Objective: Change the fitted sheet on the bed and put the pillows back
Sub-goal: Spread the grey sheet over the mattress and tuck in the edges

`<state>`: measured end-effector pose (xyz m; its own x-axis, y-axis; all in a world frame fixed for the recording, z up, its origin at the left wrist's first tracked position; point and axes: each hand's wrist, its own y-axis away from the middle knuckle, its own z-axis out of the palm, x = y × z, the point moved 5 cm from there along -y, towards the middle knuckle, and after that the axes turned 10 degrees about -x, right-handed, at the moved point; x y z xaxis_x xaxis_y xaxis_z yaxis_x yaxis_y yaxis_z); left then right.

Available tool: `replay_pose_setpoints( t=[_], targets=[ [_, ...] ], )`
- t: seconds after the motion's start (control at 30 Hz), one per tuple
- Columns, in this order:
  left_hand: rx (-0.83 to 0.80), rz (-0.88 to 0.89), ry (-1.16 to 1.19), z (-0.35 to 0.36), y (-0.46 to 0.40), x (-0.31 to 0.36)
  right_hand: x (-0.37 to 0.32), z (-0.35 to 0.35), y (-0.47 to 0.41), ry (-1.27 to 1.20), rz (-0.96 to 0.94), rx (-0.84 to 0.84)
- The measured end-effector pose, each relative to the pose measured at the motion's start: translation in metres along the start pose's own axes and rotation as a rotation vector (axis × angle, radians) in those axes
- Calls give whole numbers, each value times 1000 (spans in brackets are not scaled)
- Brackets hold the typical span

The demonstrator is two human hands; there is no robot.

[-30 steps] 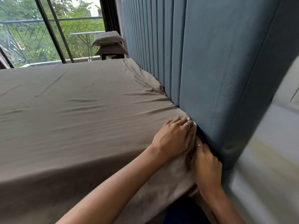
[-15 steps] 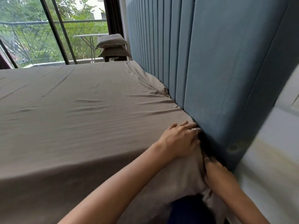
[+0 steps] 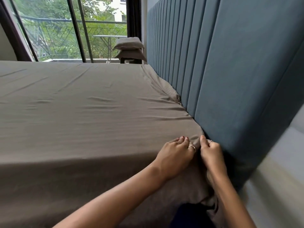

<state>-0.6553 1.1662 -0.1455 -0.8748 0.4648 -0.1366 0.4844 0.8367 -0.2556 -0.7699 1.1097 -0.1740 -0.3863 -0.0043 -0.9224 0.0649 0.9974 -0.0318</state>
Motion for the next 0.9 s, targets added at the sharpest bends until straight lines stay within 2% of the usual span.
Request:
replay_pose_setpoints(
  t=[0.07, 0.23, 0.4, 0.53, 0.63, 0.77, 0.9],
  targets=[
    [65, 18, -19, 2, -1, 2, 1, 1, 1, -11, -74, 38],
    [123, 44, -27, -4, 1, 12, 3, -8, 12, 142, -236, 83],
    [346, 82, -38, -1, 7, 19, 9, -13, 23, 201, -295, 122],
    [328, 99, -3, 3, 13, 14, 13, -10, 25, 149, -274, 155],
    [287, 83, 18, -1, 36, -1, 6, -15, 38, 179, -336, 220],
    [342, -26, 11, -22, 99, -40, -19, -7, 58, 311, -582, 246],
    [382, -148, -51, -38, 164, -83, -50, 30, 72, 429, -913, 82]
  ],
)
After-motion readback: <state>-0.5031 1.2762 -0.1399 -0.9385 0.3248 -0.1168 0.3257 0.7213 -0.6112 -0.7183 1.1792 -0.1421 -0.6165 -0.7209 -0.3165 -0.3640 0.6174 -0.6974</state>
